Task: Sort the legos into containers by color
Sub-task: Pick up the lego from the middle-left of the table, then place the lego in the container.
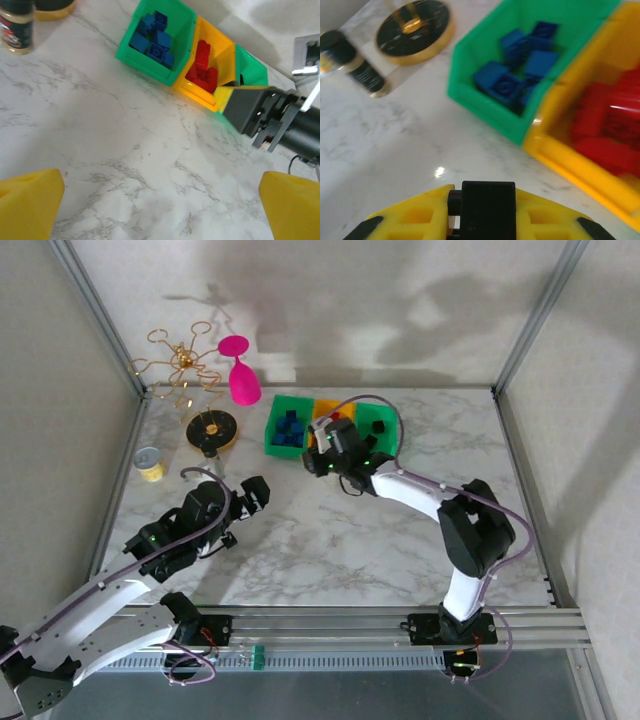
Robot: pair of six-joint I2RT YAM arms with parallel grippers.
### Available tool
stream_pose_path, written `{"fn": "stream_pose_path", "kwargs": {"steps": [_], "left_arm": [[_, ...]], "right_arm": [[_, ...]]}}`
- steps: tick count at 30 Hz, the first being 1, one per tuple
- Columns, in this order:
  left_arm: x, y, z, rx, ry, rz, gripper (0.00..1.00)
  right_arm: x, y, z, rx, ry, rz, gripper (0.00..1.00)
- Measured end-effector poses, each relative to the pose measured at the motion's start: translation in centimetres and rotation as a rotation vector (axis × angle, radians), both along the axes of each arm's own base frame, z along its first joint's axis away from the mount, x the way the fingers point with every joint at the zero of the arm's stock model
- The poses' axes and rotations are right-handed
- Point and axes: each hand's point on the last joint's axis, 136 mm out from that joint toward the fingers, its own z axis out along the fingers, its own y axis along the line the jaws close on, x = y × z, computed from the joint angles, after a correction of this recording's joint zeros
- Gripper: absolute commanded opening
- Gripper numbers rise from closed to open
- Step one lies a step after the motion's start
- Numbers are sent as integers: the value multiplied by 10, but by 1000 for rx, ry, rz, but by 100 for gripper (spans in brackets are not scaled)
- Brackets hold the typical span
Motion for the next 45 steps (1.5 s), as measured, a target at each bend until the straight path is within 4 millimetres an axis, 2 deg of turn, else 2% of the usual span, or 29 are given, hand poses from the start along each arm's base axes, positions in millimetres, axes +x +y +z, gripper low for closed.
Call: {"fn": "stream_pose_path", "kwargs": {"steps": [5, 11, 17, 19, 24, 28, 34, 39, 42, 45], "left_arm": [[11, -21, -5, -9, 3, -57, 100], [22, -41, -13, -16, 15, -106, 100], [28, -50, -16, -26, 14, -124, 100], [29, -52, -17, -27, 16, -127, 100], [30, -54, -15, -22, 15, -134, 100], [31, -54, -13, -19, 10, -137, 100], [31, -54, -12, -13, 5, -141, 100], [30, -52, -6, -16, -10, -137, 100], [28, -49, -1, -20, -22, -130, 100], [25, -44, 2, -18, -26, -123, 100]], "right_arm": [[35, -60, 5, -4, 7, -191, 17], [69, -124, -9, -36, 26, -376, 17], [103, -153, -43, -97, 73, -470, 18], [113, -158, -51, -112, 85, -490, 27], [132, -162, -57, -124, 87, -510, 41], [133, -160, -54, -118, 81, -508, 46], [130, -158, -46, -106, 74, -497, 49], [107, -146, -21, -87, 43, -463, 50], [86, -127, -7, -71, 26, -412, 52], [63, -101, -3, -56, 24, -342, 54]]}}
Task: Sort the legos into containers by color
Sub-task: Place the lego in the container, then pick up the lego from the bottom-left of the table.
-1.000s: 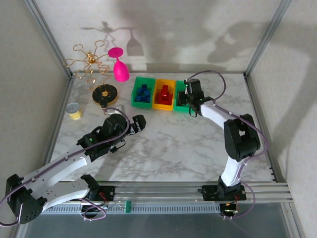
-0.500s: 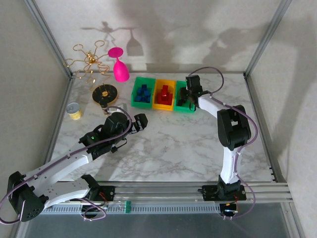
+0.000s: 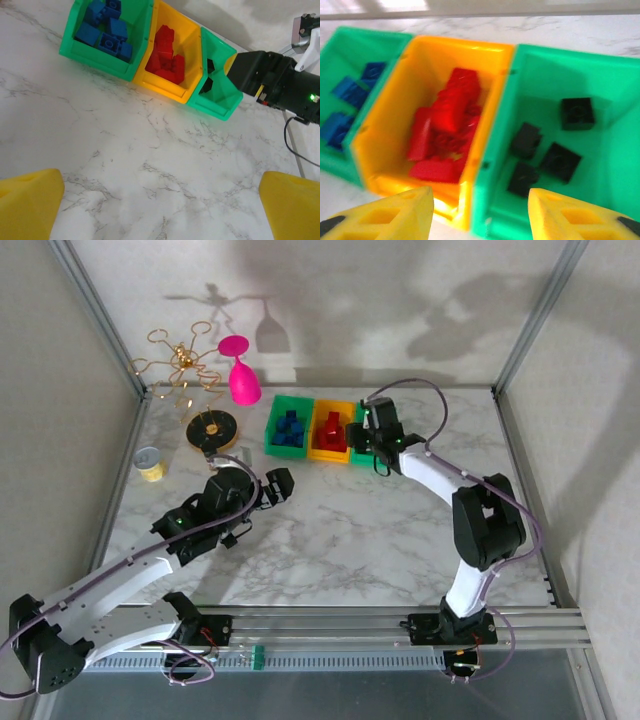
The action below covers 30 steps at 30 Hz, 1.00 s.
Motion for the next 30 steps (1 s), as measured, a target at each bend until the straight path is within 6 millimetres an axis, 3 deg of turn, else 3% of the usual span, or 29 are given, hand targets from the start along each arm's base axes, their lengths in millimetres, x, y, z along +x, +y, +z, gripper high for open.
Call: {"fn": "stream_pose_path", "kwargs": {"steps": [14, 23, 30], "left_arm": [[-31, 47, 15, -10, -8, 109, 100], [-50, 79, 3, 19, 51, 210, 100], [-63, 101, 0, 30, 79, 285, 100]], "right_arm": [[-124, 137, -31, 84, 77, 401, 66], [-183, 218, -76, 77, 126, 619, 72], [-223, 269, -76, 91, 101, 731, 75]]}}
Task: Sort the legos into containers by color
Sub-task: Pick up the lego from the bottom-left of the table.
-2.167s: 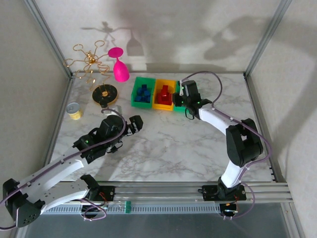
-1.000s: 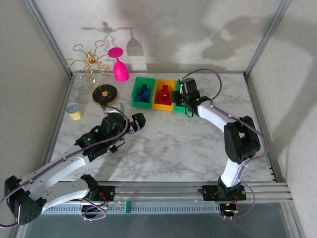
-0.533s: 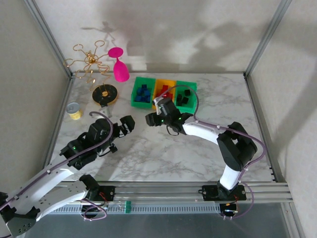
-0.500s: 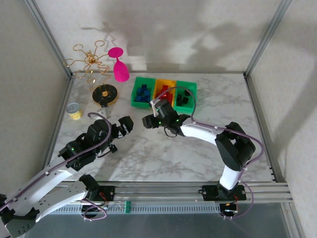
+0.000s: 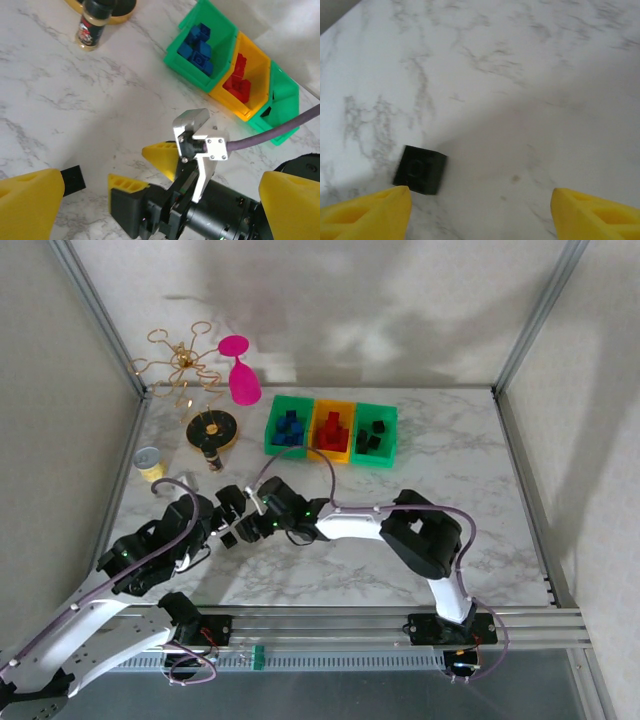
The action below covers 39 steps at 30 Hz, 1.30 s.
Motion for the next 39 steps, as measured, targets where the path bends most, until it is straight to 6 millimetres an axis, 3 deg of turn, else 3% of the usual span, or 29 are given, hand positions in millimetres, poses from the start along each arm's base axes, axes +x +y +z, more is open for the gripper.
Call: {"fn": "stream_pose_path", "kwargs": {"steps": [8, 18, 23, 39], "left_arm": [[-12, 22, 4, -7, 2, 79, 100], [-17, 33, 4, -3, 5, 121, 100], [-18, 33, 4, -7, 2, 126, 100], [-17, 33, 4, -7, 2, 126, 100]], "right_arm": [[-28, 35, -17, -16, -21, 51, 78], [-28, 57, -41, -87, -63, 28, 75], [-20, 55, -47, -125, -87, -8, 67], [-10, 44, -51, -184, -127, -61, 28]]}}
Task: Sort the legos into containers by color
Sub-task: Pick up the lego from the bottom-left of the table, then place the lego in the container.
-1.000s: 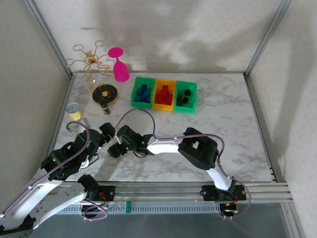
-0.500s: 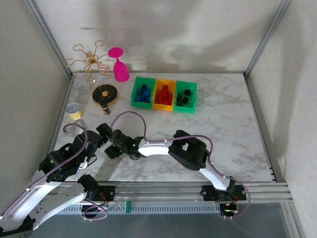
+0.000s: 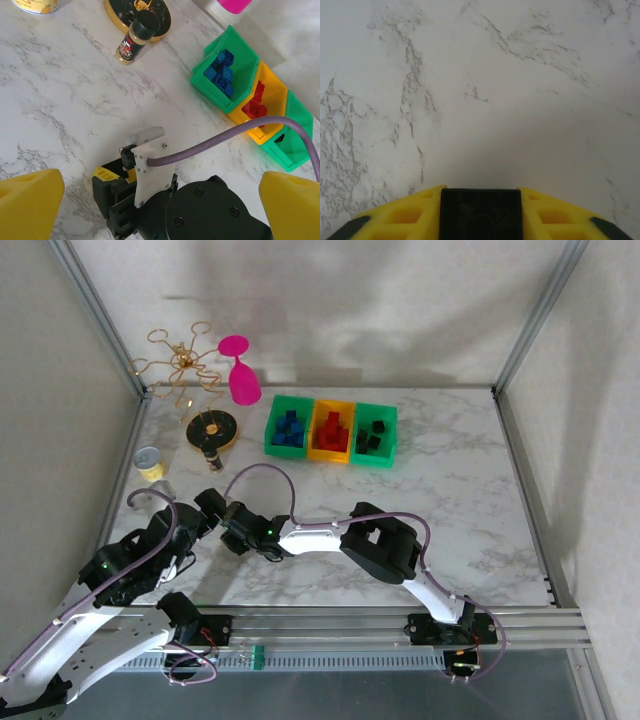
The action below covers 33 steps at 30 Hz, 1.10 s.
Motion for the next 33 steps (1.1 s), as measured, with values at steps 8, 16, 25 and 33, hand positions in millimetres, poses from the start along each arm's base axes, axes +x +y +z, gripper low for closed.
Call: {"fn": "stream_pose_path", "kwargs": {"steps": [8, 16, 25, 33], "left_arm": [[1, -1, 1, -3, -4, -1, 100], [11, -14, 10, -13, -28, -31, 100], [41, -55, 19, -38, -78, -141, 100], [72, -99, 15, -39, -102, -246, 100]], "right_arm": [[-3, -15, 12, 7, 13, -14, 23], [35, -72, 68, 105, 33, -144, 23], [137, -186, 119, 166, -43, -458, 24], [222, -308, 123, 123, -100, -752, 25]]}}
